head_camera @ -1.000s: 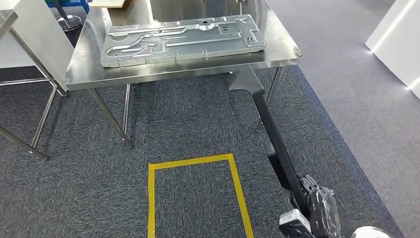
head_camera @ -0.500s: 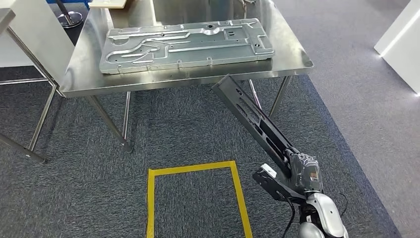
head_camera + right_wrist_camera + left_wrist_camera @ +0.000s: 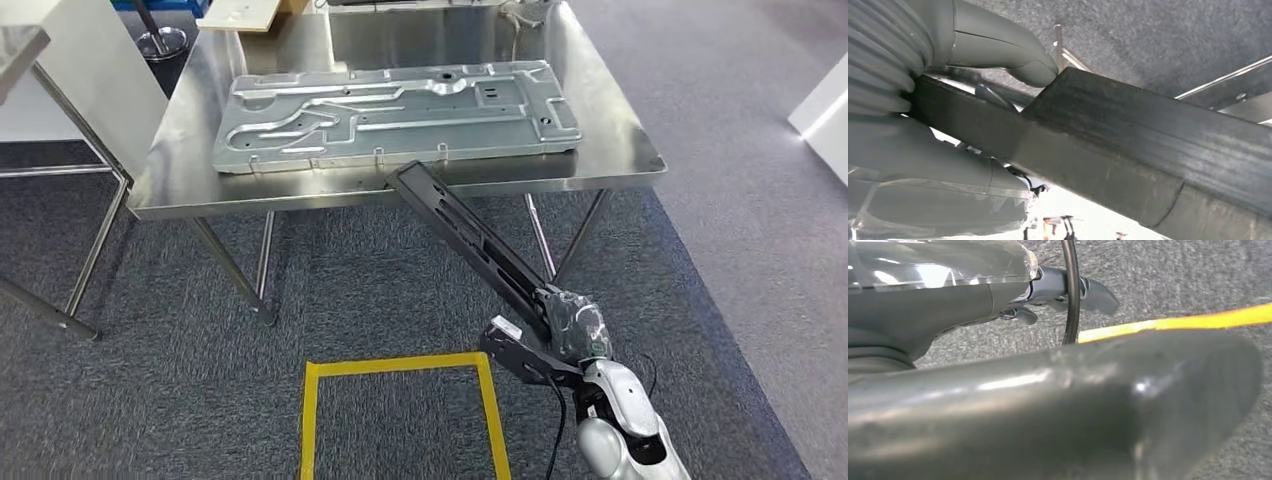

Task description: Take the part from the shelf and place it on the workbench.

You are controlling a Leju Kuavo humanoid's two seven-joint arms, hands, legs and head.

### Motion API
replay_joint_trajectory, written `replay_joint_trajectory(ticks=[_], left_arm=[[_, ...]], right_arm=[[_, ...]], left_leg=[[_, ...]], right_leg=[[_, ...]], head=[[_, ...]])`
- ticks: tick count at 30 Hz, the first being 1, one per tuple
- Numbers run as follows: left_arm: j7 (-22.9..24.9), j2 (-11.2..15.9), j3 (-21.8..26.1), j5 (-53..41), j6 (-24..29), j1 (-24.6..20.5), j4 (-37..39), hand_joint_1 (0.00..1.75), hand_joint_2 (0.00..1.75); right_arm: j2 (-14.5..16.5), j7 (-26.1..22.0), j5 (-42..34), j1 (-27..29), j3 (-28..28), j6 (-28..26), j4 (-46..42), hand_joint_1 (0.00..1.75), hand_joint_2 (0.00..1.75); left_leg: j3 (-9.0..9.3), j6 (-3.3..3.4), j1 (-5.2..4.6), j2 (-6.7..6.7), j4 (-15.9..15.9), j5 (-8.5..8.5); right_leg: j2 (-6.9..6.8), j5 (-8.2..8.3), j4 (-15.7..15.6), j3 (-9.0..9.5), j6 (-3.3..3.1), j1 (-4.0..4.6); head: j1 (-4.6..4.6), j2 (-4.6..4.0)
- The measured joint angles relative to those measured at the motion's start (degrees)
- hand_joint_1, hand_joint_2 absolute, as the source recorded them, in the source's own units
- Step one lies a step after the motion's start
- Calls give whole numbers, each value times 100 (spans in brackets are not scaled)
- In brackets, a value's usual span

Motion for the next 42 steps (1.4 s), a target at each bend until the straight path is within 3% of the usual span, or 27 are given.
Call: replay_joint_trajectory(ticks=[2,3,4,6,8,9,10,12,13,14,18,19,21,23,24,25,27,28,29,31,33,35,37,38,39,40,42], left_arm=[[-5,2,-5,3,-10,-8,7,0,0],[-8,4,-6,4,-19,-14,8,0,0],[-10,7,-7,4,-29,-18,9,0,0],[-13,11,-7,4,-50,-24,10,0,0],[-14,12,-7,4,-68,-15,11,0,0],[-14,12,-7,4,-74,-9,14,0,0],[-15,12,-7,3,-77,-4,16,0,0],[-18,11,-7,2,-80,5,30,0,0],[-19,13,-7,1,-80,2,39,0,0],[-21,14,-8,0,-80,1,49,0,0],[-22,39,-10,-4,-79,-12,70,0,0],[-22,44,-10,-4,-79,-19,80,0,0],[-21,48,-11,-4,-72,-25,98,0,0],[-20,57,-11,-5,-62,-6,108,0,0],[-21,61,-11,-8,-61,4,114,0,0],[-21,66,-11,-12,-60,12,121,0,0],[-23,73,-11,-19,-64,24,139,0,0],[-23,77,-11,-21,-68,25,149,0,0],[-23,79,-12,-22,-73,26,158,0,0],[-25,84,-13,-23,-75,18,173,0,0],[-36,85,-13,-22,-67,10,188,0,0],[-47,95,-13,-22,-56,0,202,0,0],[-53,105,-13,-23,-39,-6,213,0,0],[-54,106,-13,-23,-30,-5,220,0,0],[-55,106,-13,-23,-22,-2,228,0,0],[-56,106,-13,-24,-17,0,238,0,0],[-61,104,-13,-24,-15,0,262,0,0]], right_arm=[[-1,-1,14,-53,33,-12,10,175,175],[3,-13,27,-82,45,-33,14,175,175],[13,-28,47,-102,55,-56,20,175,175],[31,-55,115,-121,65,-89,33,175,175],[37,-66,205,-139,72,-85,38,175,175],[37,-68,259,-165,78,-72,38,175,175],[37,-69,310,-207,86,-57,37,175,175],[37,-68,400,-331,121,-14,35,175,175],[37,-67,435,-396,149,14,30,175,175],[37,-66,469,-448,181,39,15,175,175],[-17,-115,632,-616,343,77,-59,175,175],[-58,-127,673,-662,401,90,-68,175,175],[-135,-157,729,-727,520,125,-75,175,175],[-168,-208,787,-736,623,140,-74,175,175],[-173,-232,843,-740,680,144,-73,175,175],[-175,-252,915,-753,743,150,-73,175,175],[-175,-274,1061,-797,874,177,-69,175,175],[-175,-281,1112,-829,932,195,-68,175,175],[-177,-286,1152,-856,987,209,-66,175,175],[-179,-326,1254,-904,1068,196,-65,175,175],[-180,-390,1433,-955,1133,124,-58,175,175],[-179,-432,1602,-1017,1195,48,-43,175,175],[-173,-453,1718,-1043,1244,13,-12,175,175],[-171,-460,1787,-1047,1267,11,10,175,175],[-169,-463,1869,-1052,1292,13,32,175,175],[-170,-463,1956,-1063,1312,16,56,175,175],[-172,-456,2100,-1096,1335,19,100,175,175]], left_leg=[[125,70,22,-74,-77,-28],[203,106,31,-102,-117,-56],[275,136,39,-123,-150,-93],[403,168,37,-170,-171,-195],[555,166,30,-225,-173,-316],[646,161,26,-247,-173,-383],[742,152,23,-262,-173,-453],[882,116,16,-280,-172,-586],[919,83,13,-285,-175,-645],[950,48,11,-288,-167,-676],[960,-89,17,-254,80,-739],[828,-121,32,-242,330,-818],[386,-183,74,-226,985,-1065],[10,-234,117,-214,1318,-1240],[-68,-262,136,-204,1231,-1181],[-73,-288,153,-191,981,-978],[-34,-305,176,-156,304,-298],[-19,-280,170,-146,76,-49],[-22,-235,158,-145,-47,91],[26,-125,136,-167,-80,54],[134,-35,144,-184,-125,3],[244,26,147,-189,-152,-68],[350,59,130,-194,-155,-166],[416,67,117,-202,-155,-221],[491,72,102,-213,-155,-277],[574,73,86,-224,-157,-336],[728,57,59,-235,-155,-457]], right_leg=[[46,83,274,-86,59,-17],[96,102,557,-242,75,-28],[149,60,896,-464,83,-36],[201,-225,1474,-947,101,-41],[207,-419,1576,-1249,103,-38],[209,-328,1404,-1296,83,-30],[211,-88,1111,-1285,50,-16],[219,575,463,-1227,-35,37],[224,795,266,-1205,-69,64],[231,900,161,-1190,-102,82],[235,794,-4,-914,-223,44],[234,762,-38,-827,-244,29],[228,661,-61,-690,-264,20],[231,534,-62,-543,-240,0],[234,463,-62,-452,-219,-16],[236,387,-62,-353,-194,-33],[240,235,-45,-194,-125,-52],[244,169,-34,-152,-82,-51],[248,127,-27,-123,-35,-47],[250,98,-8,-85,46,-52],[244,92,212,-145,89,-70],[242,-63,805,-486,102,-69],[244,-347,1443,-983,97,-58],[244,-415,1586,-1167,89,-52],[244,-368,1547,-1263,68,-42],[244,-180,1329,-1274,33,-24],[243,434,646,-1184,-88,49]], head=[[1,0],[1,0],[2,0],[2,0],[2,0],[2,0],[2,0],[1,0],[1,0],[1,0],[2,0],[2,0],[2,0],[2,0],[2,0],[2,0],[3,0],[4,0],[4,0],[4,0],[5,0],[5,0],[4,0],[5,0],[5,0],[5,0],[4,0]])
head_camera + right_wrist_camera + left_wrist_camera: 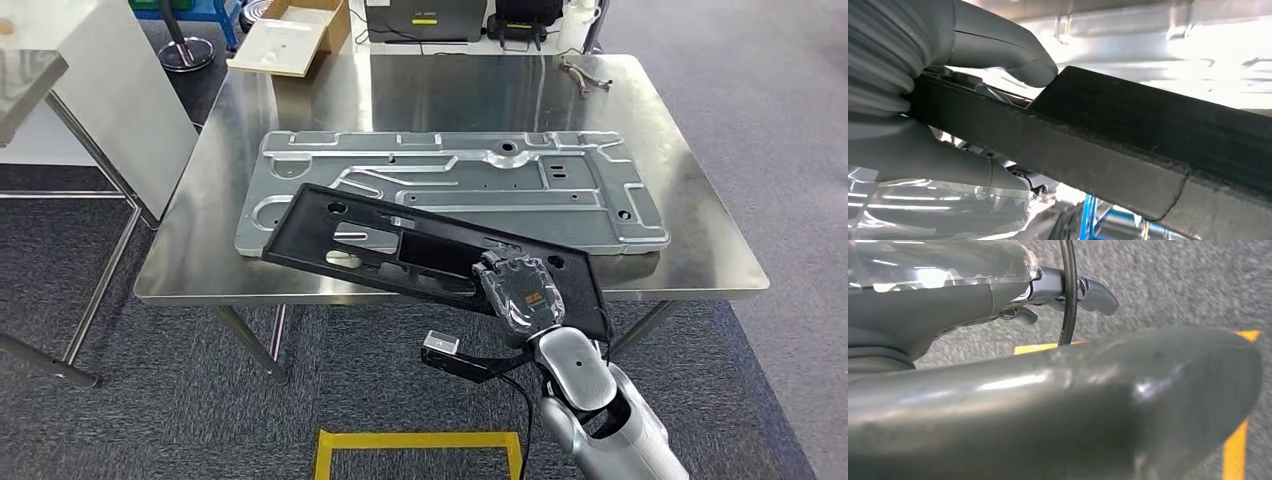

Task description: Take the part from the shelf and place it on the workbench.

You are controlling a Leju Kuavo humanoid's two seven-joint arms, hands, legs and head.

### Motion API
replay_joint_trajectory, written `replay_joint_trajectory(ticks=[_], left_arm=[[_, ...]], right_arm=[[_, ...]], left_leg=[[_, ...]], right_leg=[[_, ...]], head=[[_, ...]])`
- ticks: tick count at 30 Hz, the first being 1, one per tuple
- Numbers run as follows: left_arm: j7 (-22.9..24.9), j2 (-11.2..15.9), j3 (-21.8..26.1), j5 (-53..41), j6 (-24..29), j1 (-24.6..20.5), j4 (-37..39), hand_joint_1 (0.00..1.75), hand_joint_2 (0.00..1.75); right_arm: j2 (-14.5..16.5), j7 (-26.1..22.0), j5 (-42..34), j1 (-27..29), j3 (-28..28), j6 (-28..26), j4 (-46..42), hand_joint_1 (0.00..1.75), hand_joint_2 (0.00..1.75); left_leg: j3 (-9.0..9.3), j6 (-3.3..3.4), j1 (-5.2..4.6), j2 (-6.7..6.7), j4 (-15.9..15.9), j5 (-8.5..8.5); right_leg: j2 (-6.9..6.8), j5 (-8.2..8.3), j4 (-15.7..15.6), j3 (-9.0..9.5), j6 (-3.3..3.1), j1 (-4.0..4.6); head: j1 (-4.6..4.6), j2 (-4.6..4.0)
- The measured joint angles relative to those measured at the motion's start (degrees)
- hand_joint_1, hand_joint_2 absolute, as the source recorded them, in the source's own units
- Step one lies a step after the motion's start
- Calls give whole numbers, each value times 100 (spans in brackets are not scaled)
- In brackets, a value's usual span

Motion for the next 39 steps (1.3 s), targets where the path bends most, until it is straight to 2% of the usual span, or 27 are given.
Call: replay_joint_trajectory(ticks=[1,2,3,6,7,8,10,11,12,13,15,17,20,22,23,25,26,27,28,30,31,32,33,34,36,37,39], left_arm=[[-2,-1,0,-1,-1,-2,14,0,0],[-4,-2,1,-1,-2,-4,27,0,0],[-4,-2,1,-2,-3,-6,38,0,0],[-5,19,1,-1,-7,-11,46,0,0],[-6,26,1,0,-11,-16,49,0,0],[-6,32,0,1,-15,-19,52,0,0],[-4,39,0,3,-19,-13,56,0,0],[-3,44,1,4,-17,-3,56,0,0],[-3,48,1,4,-15,5,56,0,0],[-3,50,2,4,-11,10,56,0,0],[-3,51,2,4,-4,18,57,0,0],[-1,54,3,4,-1,19,59,0,0],[3,60,4,4,1,26,60,0,0],[2,62,4,4,-1,24,60,0,0],[1,64,4,4,-1,15,60,0,0],[-2,69,4,4,-2,-2,60,0,0],[-3,71,4,4,-2,-3,60,0,0],[-3,72,5,4,-2,1,60,0,0],[-3,72,5,3,-2,6,60,0,0],[-3,72,6,2,-3,9,61,0,0],[-3,72,5,2,-3,3,64,0,0],[-3,72,5,2,-4,-5,68,0,0],[-4,72,5,2,-4,-9,72,0,0],[-6,72,5,3,-4,-13,76,0,0],[-11,80,5,4,-3,-12,77,0,0],[-13,84,5,5,-2,-19,78,0,0],[-14,87,4,7,-2,-37,80,0,0]], right_arm=[[-1,4,47,-19,6,0,26,175,175],[-1,8,79,-32,10,-2,50,175,175],[0,10,97,-39,14,-4,72,175,175],[-42,14,112,-39,11,-8,123,175,175],[-75,21,116,-41,9,-7,140,175,175],[-111,30,121,-42,8,-4,157,175,175],[-176,44,131,-29,8,2,196,175,175],[-208,45,136,-10,7,3,221,175,175],[-240,45,139,11,7,2,247,175,175],[-272,45,142,28,6,1,274,175,175],[-336,44,142,45,4,-2,321,175,175],[-381,44,140,45,-4,-1,354,175,175],[-399,42,136,59,-27,5,368,175,175],[-394,34,122,58,-47,11,368,175,175],[-383,30,107,58,-60,13,370,175,175],[-355,12,70,72,-90,15,392,175,175],[-344,-1,56,86,-104,19,413,175,175],[-341,-13,48,100,-116,26,435,175,175],[-340,-21,44,106,-126,33,454,175,175],[-340,-29,33,103,-152,47,478,175,175],[-339,-32,23,97,-166,51,489,175,175],[-339,-36,13,94,-175,60,499,175,175],[-338,-41,3,96,-181,68,508,175,175],[-338,-48,-6,98,-184,79,517,175,175],[-352,-58,-18,104,-186,104,526,175,175],[-371,-60,-24,98,-187,117,530,175,175],[-423,-62,-39,87,-189,136,541,175,175]], left_leg=[[47,-23,-8,-6,-2,-52],[75,-55,-12,-11,-11,-95],[102,-89,-16,-14,0,-111],[136,-175,-24,0,150,-152],[45,-200,-17,10,349,-206],[-125,-224,1,22,649,-294],[-556,-285,42,35,1274,-518],[-722,-316,60,42,1433,-578],[-814,-342,76,48,1425,-547],[-826,-360,90,54,1239,-397],[-709,-371,108,62,573,156],[-629,-310,86,69,109,457],[-572,-145,59,67,2,439],[-459,-68,72,63,-51,404],[-404,-38,78,62,-73,381],[-323,0,74,58,-81,307],[-274,5,72,55,-81,261],[-215,5,71,50,-81,213],[-145,0,71,46,-81,162],[-8,-27,71,41,-83,54],[42,-54,65,39,-79,3],[69,-87,61,36,-82,-40],[92,-124,56,35,-78,-62],[124,-164,48,35,-80,-72],[171,-228,49,45,-28,-93],[130,-253,51,52,101,-128],[-177,-292,63,61,691,-328]], right_leg=[[2,216,-272,44,-56,36],[4,352,-431,68,-100,66],[9,358,-491,81,-132,85],[11,329,-628,281,-207,36],[7,309,-669,364,-229,13],[-1,280,-698,429,-242,5],[-1,194,-710,531,-252,-1],[4,140,-710,593,-242,-5],[9,81,-710,664,-228,-13],[13,18,-709,748,-207,-24],[12,-114,-707,902,-149,-41],[14,-208,-706,957,-77,-41],[18,-259,-692,995,28,-42],[15,-303,-438,904,79,-57],[14,-369,-146,735,98,-64],[12,-602,559,239,120,-67],[11,-692,799,14,129,-68],[10,-689,871,-131,128,-68],[9,-561,757,-181,118,-68],[4,14,116,-62,70,-59],[0,237,-204,7,38,-39],[-2,388,-428,56,6,-18],[2,447,-544,72,-27,2],[8,417,-578,86,-58,13],[22,422,-639,192,-123,-9],[20,399,-666,264,-157,-22],[11,342,-696,372,-209,-30]], head=[[4,0],[7,0],[9,0],[13,0],[14,0],[13,0],[12,0],[11,0],[11,0],[11,0],[13,0],[14,0],[13,0],[14,0],[14,0],[14,0],[14,0],[14,0],[14,0],[14,0],[14,0],[13,0],[14,0],[13,0],[13,0],[11,0],[11,0]])
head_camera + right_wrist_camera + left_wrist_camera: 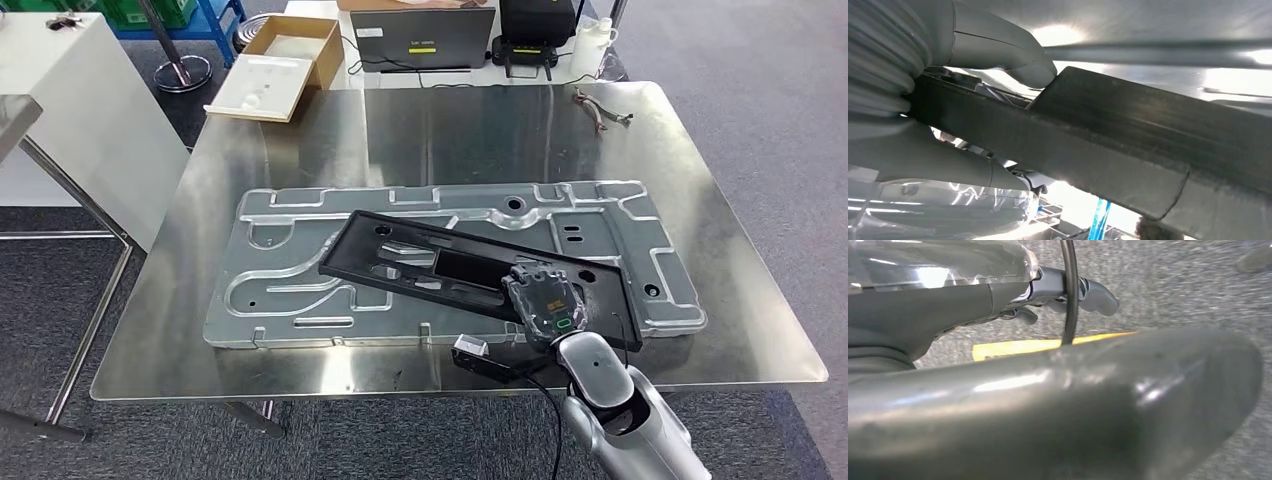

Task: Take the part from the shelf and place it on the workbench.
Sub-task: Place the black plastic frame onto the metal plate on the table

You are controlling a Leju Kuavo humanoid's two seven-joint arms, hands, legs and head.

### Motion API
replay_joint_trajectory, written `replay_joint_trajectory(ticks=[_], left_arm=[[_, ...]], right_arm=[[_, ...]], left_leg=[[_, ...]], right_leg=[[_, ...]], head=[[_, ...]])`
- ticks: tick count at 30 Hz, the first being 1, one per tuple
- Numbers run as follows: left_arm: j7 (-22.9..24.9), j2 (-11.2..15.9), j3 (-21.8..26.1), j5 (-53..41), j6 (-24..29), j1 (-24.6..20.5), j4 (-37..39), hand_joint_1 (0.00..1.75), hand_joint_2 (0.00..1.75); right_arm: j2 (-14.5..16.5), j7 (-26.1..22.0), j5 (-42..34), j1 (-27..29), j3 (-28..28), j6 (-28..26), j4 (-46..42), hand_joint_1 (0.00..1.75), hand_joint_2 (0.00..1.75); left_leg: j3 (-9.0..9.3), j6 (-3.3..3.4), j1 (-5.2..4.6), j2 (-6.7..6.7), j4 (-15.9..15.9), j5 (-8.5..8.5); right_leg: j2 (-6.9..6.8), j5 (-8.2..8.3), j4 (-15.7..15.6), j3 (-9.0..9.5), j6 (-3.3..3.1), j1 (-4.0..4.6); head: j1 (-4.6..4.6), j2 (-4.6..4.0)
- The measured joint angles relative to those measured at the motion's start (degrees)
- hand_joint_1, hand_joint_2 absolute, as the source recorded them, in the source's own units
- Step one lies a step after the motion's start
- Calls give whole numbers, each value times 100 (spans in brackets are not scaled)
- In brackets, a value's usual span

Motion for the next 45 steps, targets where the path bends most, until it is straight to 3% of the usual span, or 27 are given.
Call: replay_joint_trajectory(ticks=[2,3,4,7,8,9,13,15,17,18,19,21,22,23,25,26,27,29,31,33,34,35,37,39,43,45], left_arm=[[0,5,0,7,0,4,2,0,0],[0,8,1,11,0,15,2,0,0],[0,11,1,14,0,24,2,0,0],[0,18,1,19,5,33,2,0,0],[0,21,1,21,10,31,2,0,0],[-1,24,1,23,18,32,2,0,0],[5,37,2,35,56,34,2,0,0],[11,38,2,39,78,19,1,0,0],[20,39,2,39,97,4,-1,0,0],[26,39,2,39,104,2,-1,0,0],[30,39,2,39,109,5,-1,0,0],[39,38,2,39,113,11,0,0,0],[42,38,2,40,111,11,1,0,0],[44,38,2,41,108,9,1,0,44],[48,39,3,50,92,5,0,0,131],[48,39,3,61,71,5,-1,0,175],[48,39,4,71,47,5,-1,0,175],[49,36,4,80,8,6,1,0,87],[51,33,4,79,8,10,2,0,0],[52,37,5,90,16,23,2,0,0],[52,38,5,98,14,29,2,0,0],[53,39,6,107,9,33,2,0,0],[53,40,7,124,0,29,2,0,0],[53,41,7,138,-4,18,2,0,0],[52,40,9,146,-10,25,2,0,0],[52,39,11,150,-16,22,2,0,0]], right_arm=[[-23,-4,-13,9,0,9,28,175,175],[-24,-7,-15,23,0,10,45,175,175],[-25,-8,-15,34,0,12,60,175,175],[-30,-12,-25,39,0,15,85,175,175],[-30,-13,-33,34,0,16,92,175,175],[-30,-14,-41,34,0,20,100,175,175],[-28,-20,-66,64,-9,27,112,175,175],[-8,-29,-73,74,-31,27,113,175,175],[31,-33,-80,95,-60,28,127,175,175],[46,-34,-81,111,-71,29,138,175,175],[52,-37,-81,125,-78,31,148,175,175],[56,-45,-86,134,-91,37,157,175,175],[58,-49,-96,132,-99,39,157,131,175],[62,-51,-107,128,-109,41,157,87,175],[69,-56,-136,128,-139,47,164,0,175],[70,-57,-149,130,-160,49,171,0,175],[70,-57,-164,133,-185,51,180,0,175],[69,-61,-194,135,-239,52,202,0,175],[64,-64,-212,148,-294,56,237,0,175],[62,-68,-219,168,-348,56,277,0,175],[62,-72,-220,176,-372,55,291,0,175],[62,-75,-222,178,-394,55,302,0,175],[63,-81,-226,178,-428,58,316,0,175],[64,-85,-228,175,-473,61,329,0,175],[65,-86,-230,179,-555,66,349,0,175],[73,-86,-231,187,-578,69,357,0,175]], left_leg=[[-439,-25,2,1,650,-265],[-580,-31,2,1,777,-297],[-635,-24,2,1,715,-207],[-432,54,-16,-1,-237,539],[-356,83,-30,0,-503,681],[-323,109,-45,0,-651,759],[-266,199,-31,4,-777,784],[-220,244,-7,11,-830,782],[-202,268,-4,13,-832,752],[-192,271,-3,12,-827,735],[-179,266,-1,9,-818,716],[-141,239,4,2,-790,667],[-127,212,-6,-1,-768,638],[-118,183,-16,-4,-752,615],[-110,122,-33,-6,-743,592],[-103,92,-27,-5,-752,590],[-98,59,-16,-2,-747,574],[-170,2,2,4,-537,412],[-440,-28,9,7,83,66],[-741,-39,9,7,736,-184],[-786,-35,9,7,841,-171],[-730,-22,8,7,738,-61],[-363,30,3,6,27,306],[-39,80,-18,6,-603,494],[57,173,-26,9,-799,524],[75,231,7,24,-861,571]], right_leg=[[0,-72,-1,72,-21,7],[6,-111,0,118,-21,11],[12,-155,1,174,-17,15],[19,-283,14,352,19,27],[22,-316,26,371,41,35],[26,-345,36,373,68,40],[25,-467,116,335,191,38],[21,-721,590,94,239,17],[19,-991,1323,-341,277,-10],[17,-1012,1553,-505,292,-26],[14,-921,1585,-573,303,-41],[-1,-477,1036,-389,307,-68],[-9,-294,660,-232,301,-67],[-12,-171,361,-106,285,-61],[-4,-144,141,-19,240,-31],[4,-137,133,-19,207,-28],[6,-130,116,-9,172,-33],[2,-119,78,27,98,-48],[-10,-123,61,50,48,-42],[-11,-131,64,57,28,-23],[-7,-134,65,64,25,-15],[-2,-138,66,78,24,-9],[5,-154,66,121,36,0],[6,-176,73,147,78,22],[9,-180,59,166,200,28],[6,-374,334,49,256,26]], head=[[0,0],[-1,0],[-1,0],[1,0],[1,0],[1,0],[2,0],[2,0],[2,0],[2,0],[2,0],[2,0],[2,0],[1,0],[1,0],[1,0],[1,0],[1,0],[1,0],[0,0],[0,0],[-1,0],[0,0],[1,0],[2,0],[2,0]])
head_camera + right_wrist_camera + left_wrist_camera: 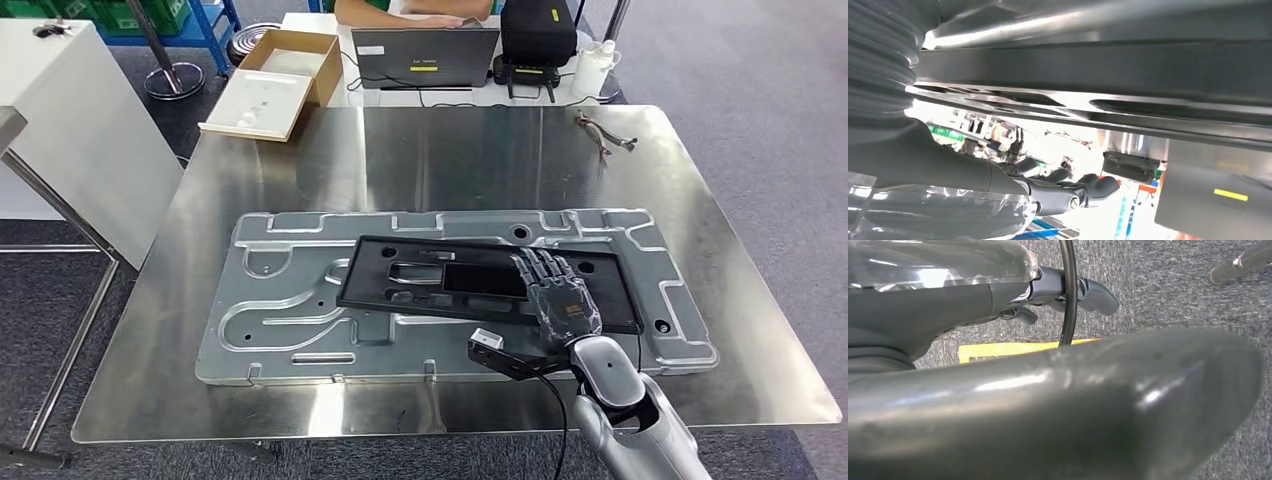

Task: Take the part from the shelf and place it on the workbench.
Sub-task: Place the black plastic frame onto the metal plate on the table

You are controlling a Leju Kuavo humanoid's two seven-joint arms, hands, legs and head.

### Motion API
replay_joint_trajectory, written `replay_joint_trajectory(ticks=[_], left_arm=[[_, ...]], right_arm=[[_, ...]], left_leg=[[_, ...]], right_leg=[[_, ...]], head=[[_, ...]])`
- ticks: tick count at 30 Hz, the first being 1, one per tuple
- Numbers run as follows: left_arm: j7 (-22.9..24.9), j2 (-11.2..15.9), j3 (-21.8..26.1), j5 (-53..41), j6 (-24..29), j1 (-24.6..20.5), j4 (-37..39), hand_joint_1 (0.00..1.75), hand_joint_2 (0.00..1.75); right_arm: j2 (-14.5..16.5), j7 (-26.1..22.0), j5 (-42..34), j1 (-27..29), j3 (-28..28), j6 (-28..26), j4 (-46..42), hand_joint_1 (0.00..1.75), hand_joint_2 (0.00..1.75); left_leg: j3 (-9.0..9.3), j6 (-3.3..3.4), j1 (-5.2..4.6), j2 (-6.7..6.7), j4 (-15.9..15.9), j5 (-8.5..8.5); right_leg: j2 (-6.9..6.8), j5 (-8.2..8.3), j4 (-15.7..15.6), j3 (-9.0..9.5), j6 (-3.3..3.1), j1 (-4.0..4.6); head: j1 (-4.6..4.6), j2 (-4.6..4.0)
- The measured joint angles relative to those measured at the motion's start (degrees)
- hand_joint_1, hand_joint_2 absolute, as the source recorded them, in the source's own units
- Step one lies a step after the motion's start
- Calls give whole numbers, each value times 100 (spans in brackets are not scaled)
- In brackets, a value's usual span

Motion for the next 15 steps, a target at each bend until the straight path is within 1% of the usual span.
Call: replay_joint_trajectory(ticks=[1,2,3,4,5,6,7,8,9,10,11,13,14,15], left_arm=[[0,0,0,3,-3,-3,0,0,0],[0,1,1,8,-4,-4,0,0,0],[0,1,2,17,-9,-3,0,0,0],[0,1,3,31,-17,0,0,0,0],[0,1,5,46,-29,3,0,0,0],[-3,1,6,62,-48,4,0,0,0],[-10,0,7,74,-64,3,0,0,0],[-20,-2,7,86,-78,1,0,0,0],[-33,-3,7,95,-87,-1,0,0,0],[-43,-5,7,101,-90,-2,0,0,0],[-49,-7,7,105,-90,-2,0,0,0],[-52,-8,7,108,-89,0,-1,0,0],[-52,-13,7,109,-89,0,-2,0,0],[-52,-19,7,110,-89,0,-2,0,0]], right_arm=[[6,0,-1,10,-11,1,4,0,175],[14,0,-2,22,-23,2,9,0,175],[21,0,-2,39,-36,0,13,0,175],[27,-1,-3,55,-48,-3,15,0,175],[32,-3,-4,67,-61,-5,17,0,175],[34,-5,-6,73,-71,-8,16,0,175],[36,-8,-8,74,-79,-10,13,0,175],[39,-13,-10,74,-86,-16,6,0,175],[46,-18,-12,75,-90,-27,-4,0,175],[61,-24,-12,82,-92,-42,-14,0,175],[79,-27,-11,95,-92,-60,-27,0,175],[108,-27,5,138,-91,-80,-64,0,175],[113,-25,18,160,-89,-84,-88,0,131],[114,-22,32,181,-87,-83,-114,0,87]], left_leg=[[2,16,3,8,-12,12],[-4,28,1,12,-13,15],[-8,33,-1,14,-10,14],[-6,35,-3,15,-8,12],[-1,35,-4,15,-2,13],[6,32,-4,14,6,13],[12,25,-4,12,17,11],[9,11,-15,9,39,5],[1,-9,-25,6,57,0],[-9,-34,-33,4,70,-3],[-17,-64,-39,3,75,2],[-28,-124,-28,-1,82,-3],[-54,-156,-22,-2,143,-81],[-110,-186,-15,-4,298,-235]], right_leg=[[-2,-177,301,-139,19,-11],[-5,-365,667,-317,36,-16],[-5,-495,997,-478,47,-22],[-5,-533,1193,-573,55,-29],[-6,-465,1194,-573,57,-36],[-7,-296,967,-456,51,-42],[-9,-92,598,-266,35,-46],[-10,67,213,-77,11,-36],[-11,178,-86,63,-16,-25],[-9,219,-241,129,-39,-11],[-6,221,-286,136,-58,5],[-12,270,-316,121,-115,-10],[-22,304,-341,111,-152,-24],[-34,341,-368,94,-193,-40]], head=[[0,0],[0,0],[0,0],[-1,0],[-1,0],[-1,0],[-1,0],[-1,0],[-1,0],[-1,0],[-1,0],[-1,0],[-1,0],[-2,0]])
